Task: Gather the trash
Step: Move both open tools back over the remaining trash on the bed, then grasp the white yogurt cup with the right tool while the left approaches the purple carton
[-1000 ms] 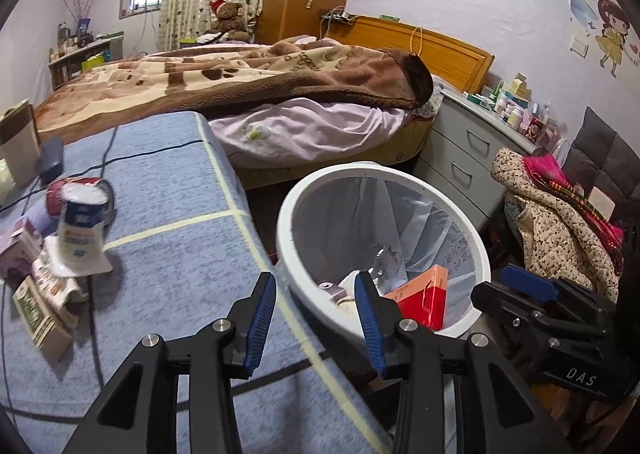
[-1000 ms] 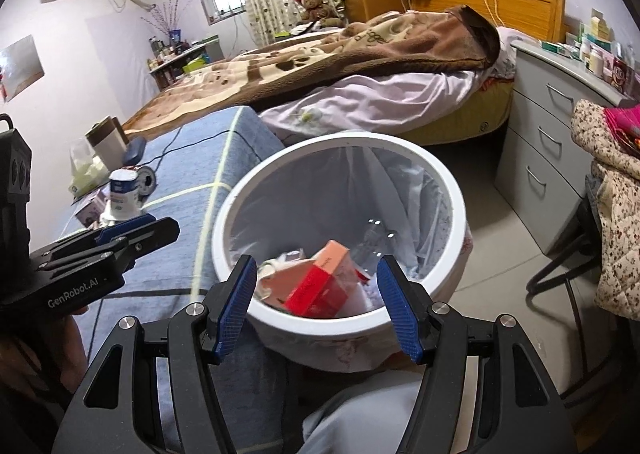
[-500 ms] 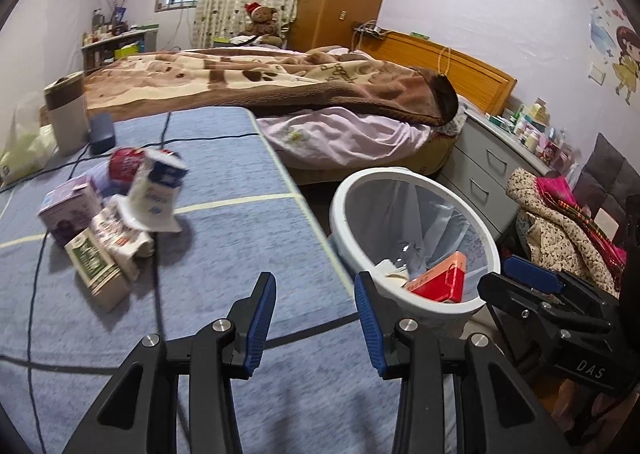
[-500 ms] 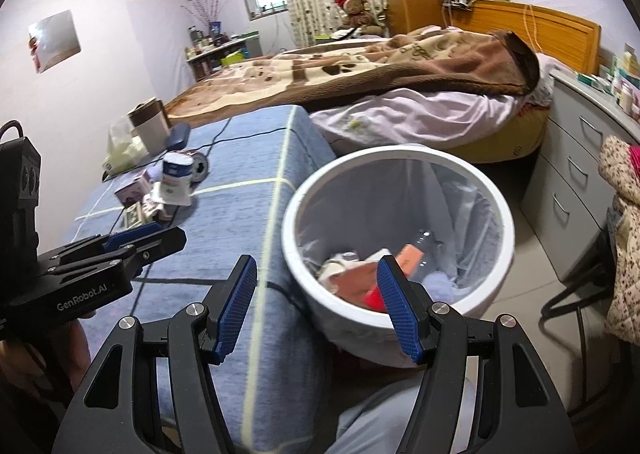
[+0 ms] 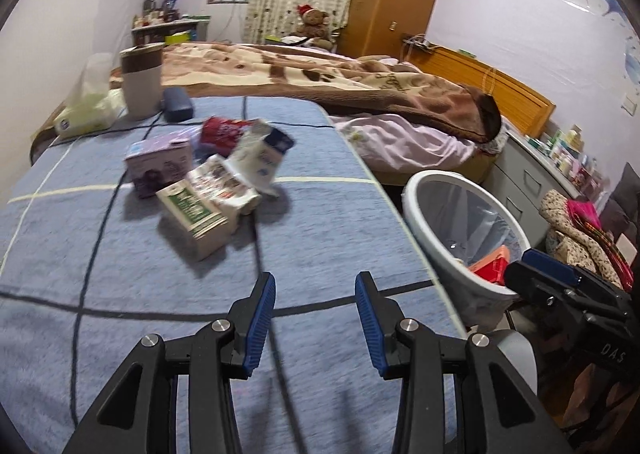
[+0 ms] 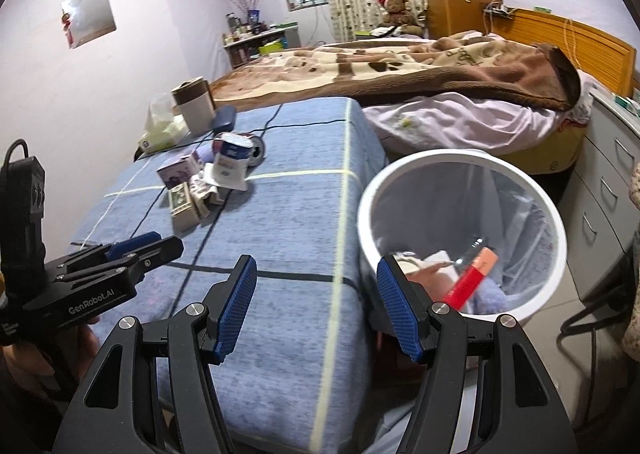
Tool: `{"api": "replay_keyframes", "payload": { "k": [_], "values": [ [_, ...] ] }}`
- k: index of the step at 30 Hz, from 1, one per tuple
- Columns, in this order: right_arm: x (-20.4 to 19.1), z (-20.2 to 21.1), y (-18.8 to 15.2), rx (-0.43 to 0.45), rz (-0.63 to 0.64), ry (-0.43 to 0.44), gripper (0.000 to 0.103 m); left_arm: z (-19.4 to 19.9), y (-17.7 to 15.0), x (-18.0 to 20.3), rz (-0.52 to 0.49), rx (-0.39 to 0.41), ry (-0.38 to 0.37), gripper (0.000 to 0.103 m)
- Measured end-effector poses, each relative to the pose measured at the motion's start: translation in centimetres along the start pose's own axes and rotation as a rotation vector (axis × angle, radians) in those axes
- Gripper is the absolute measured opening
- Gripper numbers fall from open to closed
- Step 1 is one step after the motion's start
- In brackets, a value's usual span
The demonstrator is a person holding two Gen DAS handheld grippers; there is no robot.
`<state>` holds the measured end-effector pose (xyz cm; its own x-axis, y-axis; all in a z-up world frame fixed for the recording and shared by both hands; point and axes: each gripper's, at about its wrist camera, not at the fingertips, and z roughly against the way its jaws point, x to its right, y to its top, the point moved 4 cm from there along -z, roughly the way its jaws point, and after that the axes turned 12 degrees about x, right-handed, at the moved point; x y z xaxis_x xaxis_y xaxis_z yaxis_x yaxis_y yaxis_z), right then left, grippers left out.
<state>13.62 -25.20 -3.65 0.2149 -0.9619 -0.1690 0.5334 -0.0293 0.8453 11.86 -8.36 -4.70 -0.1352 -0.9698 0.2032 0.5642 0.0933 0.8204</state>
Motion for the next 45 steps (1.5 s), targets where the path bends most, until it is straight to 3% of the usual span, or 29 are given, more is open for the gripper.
{"api": "replay_keyframes", "payload": {
  "k": [21, 28, 32, 45],
  "values": [
    [-3.5, -1.9, 1.7, -0.006, 0.032, 0.089, 0.064, 0.6, 1.3, -6.5, 0.078, 0.032, 0.114, 0.043],
    [-4.3, -3.1, 2.8, -0.012, 0.026, 0.108, 0.064, -0.2, 2.7, -7.8, 0.083, 0.032, 0.115, 0.043],
    [-4.6, -3.9, 3.4, -0.013, 0.024, 0.109, 0.064, -0.6, 3.7, -8.5, 0.082, 0.047, 0.116, 0.054],
    [-5.5, -8.7, 4.5, -0.051, -0.019, 0.134, 0.067, -3.8, 6.9, -13.0, 0.053, 0.047, 0.146, 0.056]
  ]
}}
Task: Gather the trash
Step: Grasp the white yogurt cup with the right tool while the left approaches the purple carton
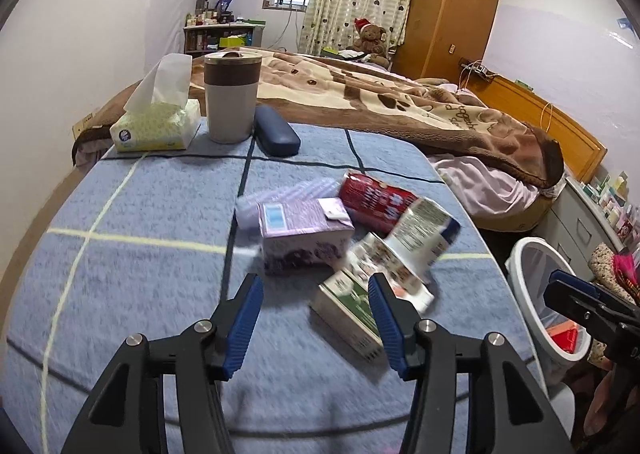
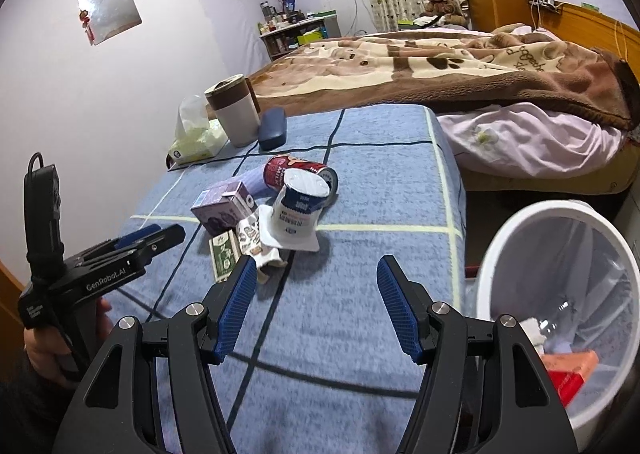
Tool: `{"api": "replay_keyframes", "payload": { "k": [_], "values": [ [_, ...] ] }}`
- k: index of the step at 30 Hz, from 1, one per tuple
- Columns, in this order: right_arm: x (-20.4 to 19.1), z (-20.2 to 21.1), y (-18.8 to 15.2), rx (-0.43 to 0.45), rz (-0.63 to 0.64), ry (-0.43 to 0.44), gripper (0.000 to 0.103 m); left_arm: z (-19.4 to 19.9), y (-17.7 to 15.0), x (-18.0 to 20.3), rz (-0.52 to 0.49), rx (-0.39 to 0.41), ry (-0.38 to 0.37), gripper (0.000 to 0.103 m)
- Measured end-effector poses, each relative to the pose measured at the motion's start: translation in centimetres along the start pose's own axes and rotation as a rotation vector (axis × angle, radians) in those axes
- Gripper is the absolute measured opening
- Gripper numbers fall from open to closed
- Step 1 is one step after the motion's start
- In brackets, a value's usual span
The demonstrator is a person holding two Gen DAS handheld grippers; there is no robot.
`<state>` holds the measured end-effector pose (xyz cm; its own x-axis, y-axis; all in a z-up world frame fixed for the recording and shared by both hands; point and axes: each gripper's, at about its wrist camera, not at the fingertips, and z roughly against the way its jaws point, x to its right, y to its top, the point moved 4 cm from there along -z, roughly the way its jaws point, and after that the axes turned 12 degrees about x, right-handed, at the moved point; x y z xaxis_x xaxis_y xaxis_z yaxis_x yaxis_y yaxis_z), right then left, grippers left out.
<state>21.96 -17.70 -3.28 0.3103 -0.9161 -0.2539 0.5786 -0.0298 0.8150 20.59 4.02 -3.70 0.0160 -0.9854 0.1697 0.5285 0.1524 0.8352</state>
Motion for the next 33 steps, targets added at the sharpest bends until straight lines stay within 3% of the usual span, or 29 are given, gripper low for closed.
{"api": "replay_keyframes", "payload": {
  "k": [13, 17, 26, 28, 30, 33],
  "values": [
    [-0.8, -5.7, 0.7, -0.037, -0.065, 0.020, 0.068, -5.5, 3.0, -2.1, -0.087, -0.008, -0.115, 0.059],
    [-1.0, -7.4, 1.0, -0.048, -0.069, 0.011, 0.069, -6.6, 3.7, -2.2, -0.116, -0.009, -0.166, 0.066],
    [-0.5, -10.0, 0.9, -0.092, -0.127, 0.012, 0.068, -8.6, 3.7, -2.5, -0.161, -0.065, -0.241, 0.068],
    [-0.4, -10.1, 0.7, -0.100, -0.135, 0.021, 0.066, -8.9, 3.5, -2.5, -0.168, -0.085, -0.267, 0.070],
    [-0.3, -9.9, 0.7, -0.106, -0.138, 0.035, 0.052, -9.2, 3.3, -2.5, -0.169, -0.097, -0.290, 0.071],
    [-0.5, -9.6, 0.8, -0.096, -0.124, 0.037, 0.052, -9.4, 3.3, -2.1, -0.178, -0.105, -0.331, 0.071]
  ]
}}
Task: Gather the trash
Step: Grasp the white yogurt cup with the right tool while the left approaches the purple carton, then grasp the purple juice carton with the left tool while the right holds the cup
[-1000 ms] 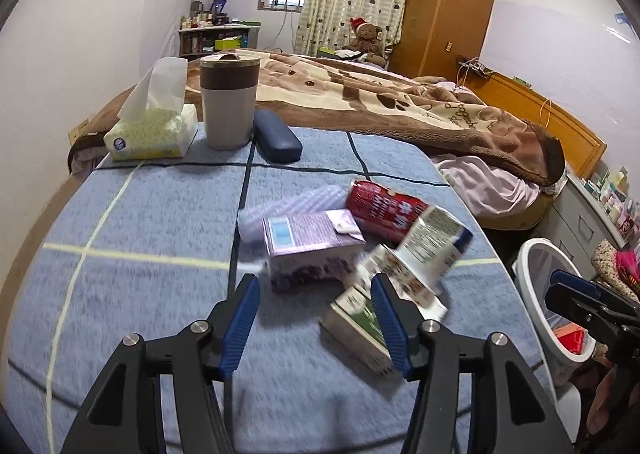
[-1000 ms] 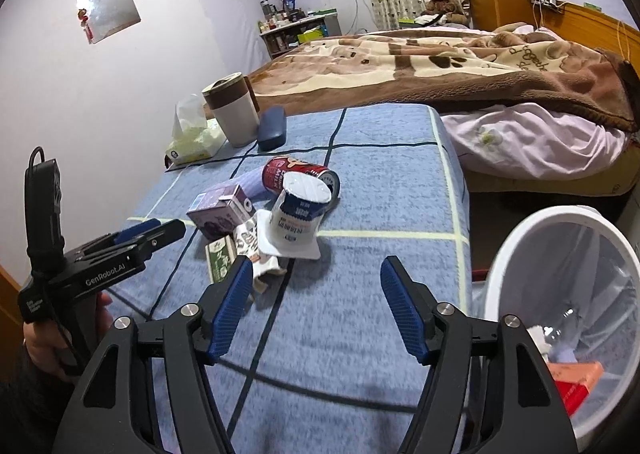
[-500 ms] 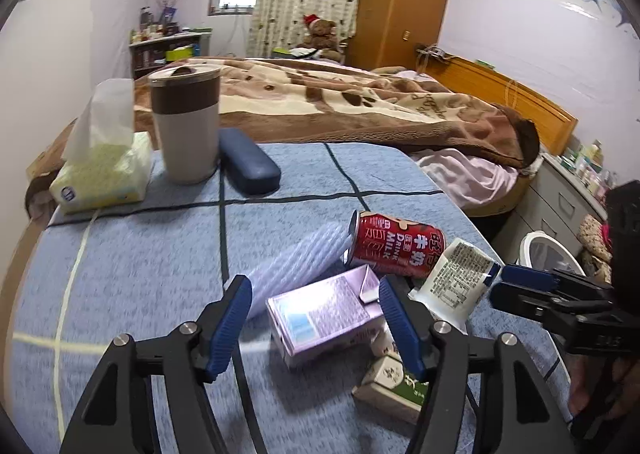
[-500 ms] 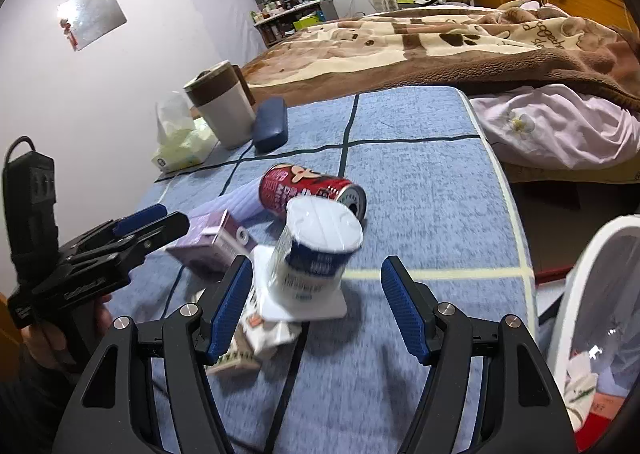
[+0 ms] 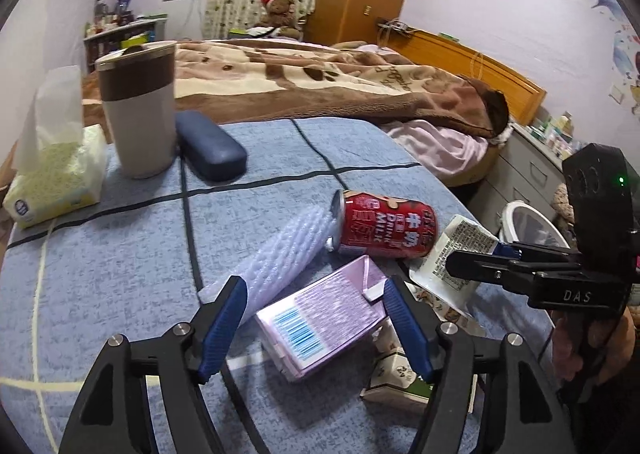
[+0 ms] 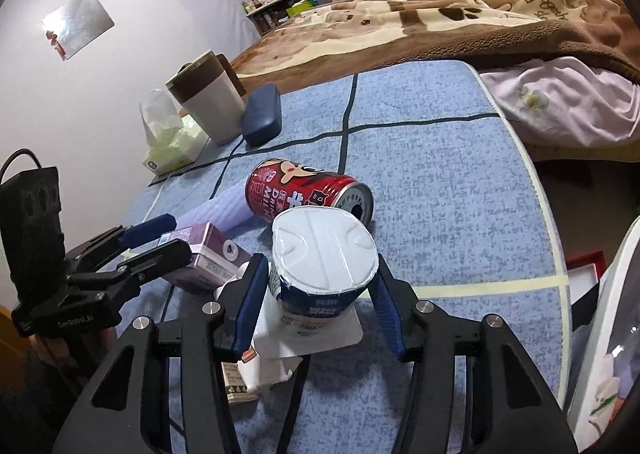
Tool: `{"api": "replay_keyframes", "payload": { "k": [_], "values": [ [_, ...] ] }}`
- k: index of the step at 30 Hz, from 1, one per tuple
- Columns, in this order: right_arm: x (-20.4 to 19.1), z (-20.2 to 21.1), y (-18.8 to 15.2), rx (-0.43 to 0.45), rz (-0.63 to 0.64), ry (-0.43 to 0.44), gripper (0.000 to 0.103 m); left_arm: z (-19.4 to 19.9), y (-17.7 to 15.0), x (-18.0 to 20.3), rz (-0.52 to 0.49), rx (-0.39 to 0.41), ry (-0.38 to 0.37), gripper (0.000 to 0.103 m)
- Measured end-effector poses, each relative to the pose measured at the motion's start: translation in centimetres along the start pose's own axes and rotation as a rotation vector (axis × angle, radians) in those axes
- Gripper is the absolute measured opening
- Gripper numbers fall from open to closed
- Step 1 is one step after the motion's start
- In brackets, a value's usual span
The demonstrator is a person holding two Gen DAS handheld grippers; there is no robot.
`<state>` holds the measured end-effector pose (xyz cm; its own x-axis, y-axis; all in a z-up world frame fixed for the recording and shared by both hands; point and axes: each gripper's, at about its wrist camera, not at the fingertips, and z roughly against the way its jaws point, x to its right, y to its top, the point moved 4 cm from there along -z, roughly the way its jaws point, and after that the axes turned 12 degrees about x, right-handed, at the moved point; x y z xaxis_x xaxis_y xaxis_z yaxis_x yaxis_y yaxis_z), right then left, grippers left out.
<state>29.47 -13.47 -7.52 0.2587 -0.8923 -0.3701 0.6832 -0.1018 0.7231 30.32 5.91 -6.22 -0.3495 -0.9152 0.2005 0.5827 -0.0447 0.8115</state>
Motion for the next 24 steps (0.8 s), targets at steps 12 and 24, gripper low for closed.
{"api": "replay_keyframes", "payload": {
  "k": [12, 24],
  "values": [
    [0.8, 2.0, -0.8, 0.014, -0.007, -0.007, 0.052, 0.1, -1.1, 1.1, -0.087, -0.036, -0.035, 0.071],
    [1.3, 3.3, -0.9, 0.029, -0.006, -0.017, 0.052, 1.7, -1.7, 2.4, -0.162, -0.037, -0.039, 0.071]
  ]
}}
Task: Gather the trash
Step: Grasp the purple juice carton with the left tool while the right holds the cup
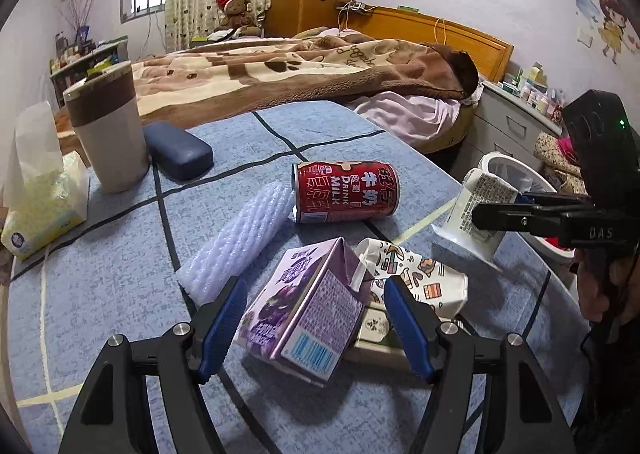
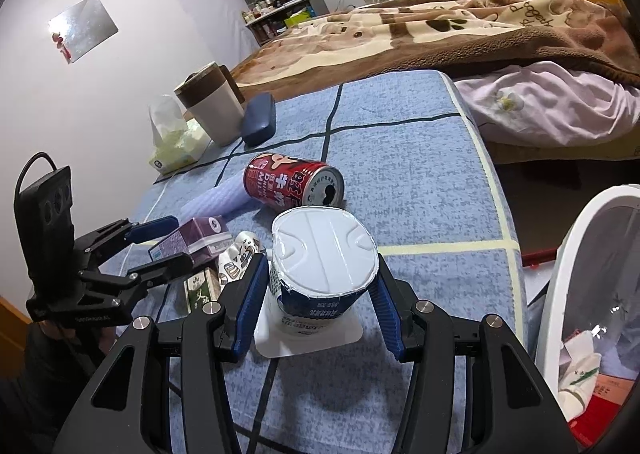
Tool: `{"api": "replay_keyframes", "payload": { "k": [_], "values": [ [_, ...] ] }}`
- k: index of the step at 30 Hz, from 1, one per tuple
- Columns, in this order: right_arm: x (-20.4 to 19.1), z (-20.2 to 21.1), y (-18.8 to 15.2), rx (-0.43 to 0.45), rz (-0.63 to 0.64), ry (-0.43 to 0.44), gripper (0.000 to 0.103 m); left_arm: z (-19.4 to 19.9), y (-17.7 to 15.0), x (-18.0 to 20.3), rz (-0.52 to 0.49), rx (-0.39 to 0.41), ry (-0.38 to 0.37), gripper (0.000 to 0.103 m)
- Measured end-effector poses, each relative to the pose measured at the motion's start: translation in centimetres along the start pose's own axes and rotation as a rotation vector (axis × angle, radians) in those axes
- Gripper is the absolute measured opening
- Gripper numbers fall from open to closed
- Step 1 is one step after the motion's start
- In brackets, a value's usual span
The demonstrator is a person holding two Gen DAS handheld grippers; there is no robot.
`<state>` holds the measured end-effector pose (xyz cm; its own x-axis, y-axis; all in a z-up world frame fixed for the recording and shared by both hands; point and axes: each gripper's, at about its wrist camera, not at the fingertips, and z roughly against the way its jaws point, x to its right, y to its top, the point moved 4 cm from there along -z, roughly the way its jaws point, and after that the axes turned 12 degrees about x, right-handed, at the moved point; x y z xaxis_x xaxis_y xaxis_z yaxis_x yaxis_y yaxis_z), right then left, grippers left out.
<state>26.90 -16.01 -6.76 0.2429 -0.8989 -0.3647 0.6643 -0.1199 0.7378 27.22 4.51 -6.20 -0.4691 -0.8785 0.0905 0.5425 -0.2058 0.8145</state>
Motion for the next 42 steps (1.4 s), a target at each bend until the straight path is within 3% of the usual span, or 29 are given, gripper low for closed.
{"api": "replay_keyframes", "payload": {
  "k": [7, 10, 14, 28, 35, 38, 42],
  "values": [
    [0.1, 0.1, 0.0, 0.002, -0.004, -0.004, 0.052, 0.2, -0.4, -1.4, 0.036, -0.002, 0.074, 0.071],
    [0.2, 0.1, -0.1, 0.002, -0.006, -0.002, 0.052, 0.8, -0.3, -0.3, -0.003, 0.012, 0.045, 0.071],
    [0.3, 0.1, -0.3, -0.004, -0.008, -0.002, 0.052, -0.1, -0.5, 0.4, -0.067, -0.015, 0.082, 0.071],
    [0.6, 0.2, -0.4, -0.001, -0.009, -0.006, 0.052, 0.6, 0.2, -3.8, 0.051, 0.056, 0.242, 0.070],
    [0.7, 0.3, -0.5, -0.002, -0.010, -0.007, 0.052, 1.3, 0.3, -6.0, 0.147, 0.082, 0.286, 0.070],
    [0.7, 0.3, -0.5, -0.003, -0.013, -0.010, 0.052, 1.4, 0.2, -6.2, 0.156, 0.085, 0.280, 0.070],
    [0.6, 0.6, -0.4, 0.006, -0.006, -0.016, 0.052, 1.5, 0.5, -5.5, 0.152, 0.097, 0.210, 0.070]
  ]
}}
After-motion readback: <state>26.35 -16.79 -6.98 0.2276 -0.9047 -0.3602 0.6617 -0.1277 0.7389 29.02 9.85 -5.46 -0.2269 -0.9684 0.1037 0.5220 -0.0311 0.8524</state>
